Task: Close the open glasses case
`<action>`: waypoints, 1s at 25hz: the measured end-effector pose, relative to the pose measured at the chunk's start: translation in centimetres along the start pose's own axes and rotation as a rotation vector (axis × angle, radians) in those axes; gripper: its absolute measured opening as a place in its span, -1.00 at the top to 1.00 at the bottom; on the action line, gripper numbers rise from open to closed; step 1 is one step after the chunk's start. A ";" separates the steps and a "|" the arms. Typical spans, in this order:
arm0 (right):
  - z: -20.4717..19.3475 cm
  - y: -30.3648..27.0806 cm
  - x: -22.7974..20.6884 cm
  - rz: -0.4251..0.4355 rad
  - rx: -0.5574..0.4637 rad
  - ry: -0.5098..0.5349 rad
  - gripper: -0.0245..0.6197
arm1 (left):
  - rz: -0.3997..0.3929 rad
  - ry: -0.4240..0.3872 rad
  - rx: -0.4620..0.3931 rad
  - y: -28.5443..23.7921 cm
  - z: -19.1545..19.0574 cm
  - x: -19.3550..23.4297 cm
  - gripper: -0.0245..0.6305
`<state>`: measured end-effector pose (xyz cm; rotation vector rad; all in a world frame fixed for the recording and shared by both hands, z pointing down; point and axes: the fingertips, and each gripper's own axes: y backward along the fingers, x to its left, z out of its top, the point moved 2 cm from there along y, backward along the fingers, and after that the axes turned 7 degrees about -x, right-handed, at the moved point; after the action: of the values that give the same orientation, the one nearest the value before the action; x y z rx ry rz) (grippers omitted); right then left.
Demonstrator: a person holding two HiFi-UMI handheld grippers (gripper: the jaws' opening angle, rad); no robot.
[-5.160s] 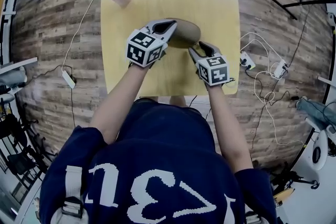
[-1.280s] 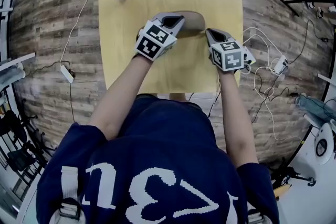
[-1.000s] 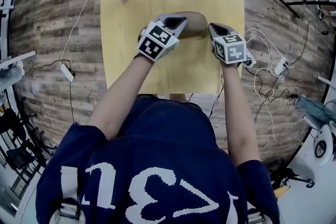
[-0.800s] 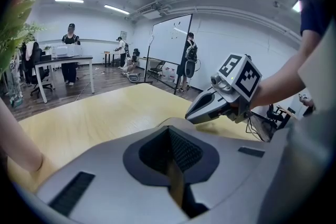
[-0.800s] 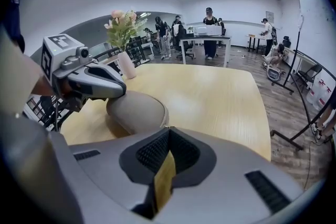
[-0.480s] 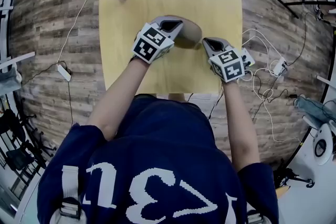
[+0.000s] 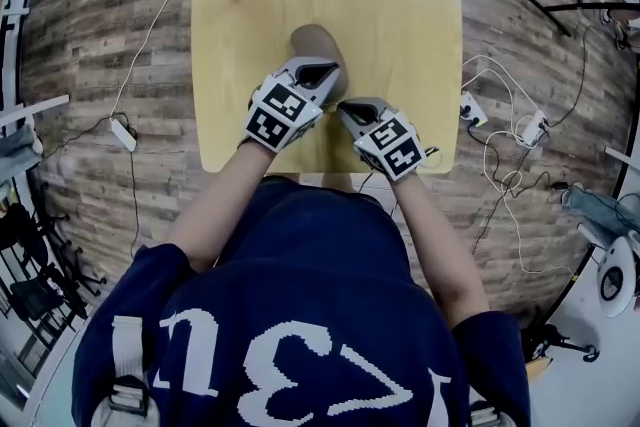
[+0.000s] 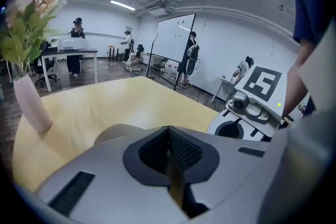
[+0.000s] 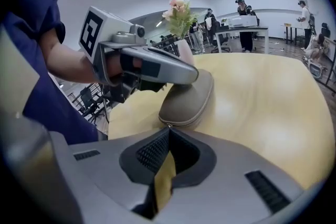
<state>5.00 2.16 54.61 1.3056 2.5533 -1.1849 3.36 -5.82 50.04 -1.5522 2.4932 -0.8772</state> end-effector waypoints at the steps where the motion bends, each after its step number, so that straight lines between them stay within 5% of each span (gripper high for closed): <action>1: 0.1 -0.5 0.7 0.017 -0.002 0.006 0.85 | -0.006 0.019 0.004 0.2 -0.5 -0.3 0.89; 11: 0.1 -0.8 0.7 0.010 -0.028 -0.003 0.85 | -0.018 -0.020 0.015 0.4 -1.4 -0.4 0.89; 18: 0.1 3.2 -6.6 -0.164 -0.096 -0.105 0.86 | -0.022 -0.018 0.014 0.5 -1.6 -0.3 0.89; 25: 0.2 1.8 -4.4 -0.060 -0.008 -0.035 0.85 | -0.021 -0.011 0.002 0.5 -1.5 -0.3 0.89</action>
<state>9.05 -0.31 54.97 1.2039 2.5864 -1.1952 2.56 -4.80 50.97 -1.5805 2.4727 -0.8718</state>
